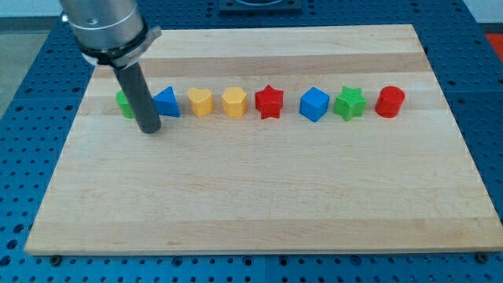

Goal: Push the blue triangle towards the top left of the board

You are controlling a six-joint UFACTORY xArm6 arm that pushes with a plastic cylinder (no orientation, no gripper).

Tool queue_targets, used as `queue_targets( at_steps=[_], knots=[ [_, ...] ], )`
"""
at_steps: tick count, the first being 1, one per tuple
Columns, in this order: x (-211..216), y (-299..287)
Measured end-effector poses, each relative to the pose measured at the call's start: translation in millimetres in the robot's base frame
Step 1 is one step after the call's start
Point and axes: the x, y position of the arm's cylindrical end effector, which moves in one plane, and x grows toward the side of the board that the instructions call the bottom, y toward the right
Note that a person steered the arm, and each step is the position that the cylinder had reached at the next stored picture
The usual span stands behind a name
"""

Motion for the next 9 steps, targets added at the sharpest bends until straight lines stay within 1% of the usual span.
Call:
queue_targets(
  at_steps=[3, 7, 9],
  knots=[
    [-55, 34],
    [-134, 34],
    [-147, 13]
  ],
)
